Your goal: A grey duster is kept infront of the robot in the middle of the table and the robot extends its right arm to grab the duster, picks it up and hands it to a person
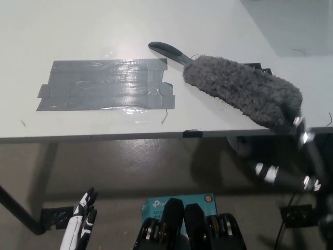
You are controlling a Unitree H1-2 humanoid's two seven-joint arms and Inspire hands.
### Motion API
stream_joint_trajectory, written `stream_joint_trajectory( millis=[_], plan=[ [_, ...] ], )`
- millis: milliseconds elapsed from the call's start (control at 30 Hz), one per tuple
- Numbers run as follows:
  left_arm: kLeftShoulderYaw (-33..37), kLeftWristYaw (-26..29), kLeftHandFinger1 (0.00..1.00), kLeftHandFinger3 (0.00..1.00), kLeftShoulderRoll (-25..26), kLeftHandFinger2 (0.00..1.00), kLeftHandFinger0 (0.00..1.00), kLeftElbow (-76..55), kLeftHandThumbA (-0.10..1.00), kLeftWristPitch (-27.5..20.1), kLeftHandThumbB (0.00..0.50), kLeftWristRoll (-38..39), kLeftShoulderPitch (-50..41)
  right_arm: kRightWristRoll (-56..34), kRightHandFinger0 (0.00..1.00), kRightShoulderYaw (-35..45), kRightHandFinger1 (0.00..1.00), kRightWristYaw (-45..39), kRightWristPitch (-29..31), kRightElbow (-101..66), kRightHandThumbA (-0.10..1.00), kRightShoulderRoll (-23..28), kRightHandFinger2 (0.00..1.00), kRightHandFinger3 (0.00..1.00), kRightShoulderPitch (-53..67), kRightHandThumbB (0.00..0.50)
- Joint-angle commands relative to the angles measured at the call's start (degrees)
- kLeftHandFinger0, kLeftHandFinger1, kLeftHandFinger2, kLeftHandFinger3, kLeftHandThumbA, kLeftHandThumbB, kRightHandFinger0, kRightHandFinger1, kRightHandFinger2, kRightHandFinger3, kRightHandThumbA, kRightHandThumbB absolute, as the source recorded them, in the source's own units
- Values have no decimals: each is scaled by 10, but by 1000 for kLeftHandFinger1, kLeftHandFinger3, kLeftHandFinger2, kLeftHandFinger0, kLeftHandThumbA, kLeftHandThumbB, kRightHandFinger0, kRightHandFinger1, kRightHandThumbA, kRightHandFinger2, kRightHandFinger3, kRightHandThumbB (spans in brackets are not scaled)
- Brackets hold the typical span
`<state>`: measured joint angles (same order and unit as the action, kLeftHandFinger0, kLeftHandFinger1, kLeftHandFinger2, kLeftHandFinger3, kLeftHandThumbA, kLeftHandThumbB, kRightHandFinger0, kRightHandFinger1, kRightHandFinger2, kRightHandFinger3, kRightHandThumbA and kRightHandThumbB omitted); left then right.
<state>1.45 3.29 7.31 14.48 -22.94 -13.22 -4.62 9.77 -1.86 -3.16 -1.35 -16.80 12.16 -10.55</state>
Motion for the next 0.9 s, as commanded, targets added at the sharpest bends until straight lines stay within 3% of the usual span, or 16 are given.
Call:
stream_joint_trajectory(
  millis=[0, 133, 233, 300, 400, 500, 667, 867],
  plan=[
    [0, 13, 1000, 1000, 7, 1000, 1000, -10, 1000, -32, 257, -10, 1, 131, 1000, -6, 1000, -19, -125, 14, 1000, 56, 1000, 1000, -127, 356],
    [-1, 17, 1000, 1000, 6, 1000, 1000, -10, 1000, -34, 251, -15, 1, 167, 1000, -50, 1000, -56, -192, 99, 1000, 85, 1000, 1000, -246, 362],
    [-3, 18, 1000, 1000, 5, 1000, 1000, -8, 1000, -36, 250, -14, 5, 187, 1000, -87, 1000, -70, -222, 192, 1000, 88, 1000, 1000, -332, 400],
    [-4, 16, 1000, 1000, 4, 1000, 1000, -12, 999, -34, 252, -10, 4, 188, 1000, -103, 1000, -68, -215, 255, 1000, 85, 1000, 1000, -368, 403],
    [-3, 15, 1000, 1000, 4, 1000, 1000, -15, 1000, -29, 264, -12, 3, 194, 1000, -129, 1000, -65, -212, 366, 1000, 78, 1000, 1000, -422, 451],
    [-2, 15, 1000, 1000, 3, 1000, 1000, -17, 1000, -27, 267, -13, 5, 195, 1000, -154, 1000, -65, -207, 480, 1000, 67, 1000, 1000, -473, 457],
    [0, 12, 1000, 1000, 2, 1000, 1000, -20, 1000, -21, 274, -14, 8, 184, 1000, -184, 1000, -64, -168, 685, 1000, 43, 1000, 1000, -550, 498],
    [1, 7, 1000, 1000, 3, 1000, 1000, -27, 1000, -14, 274, -13, 9, 179, 1000, -211, 1000, -77, -151, 795, 1000, 23, 1000, 1000, -586, 500]
  ],
)
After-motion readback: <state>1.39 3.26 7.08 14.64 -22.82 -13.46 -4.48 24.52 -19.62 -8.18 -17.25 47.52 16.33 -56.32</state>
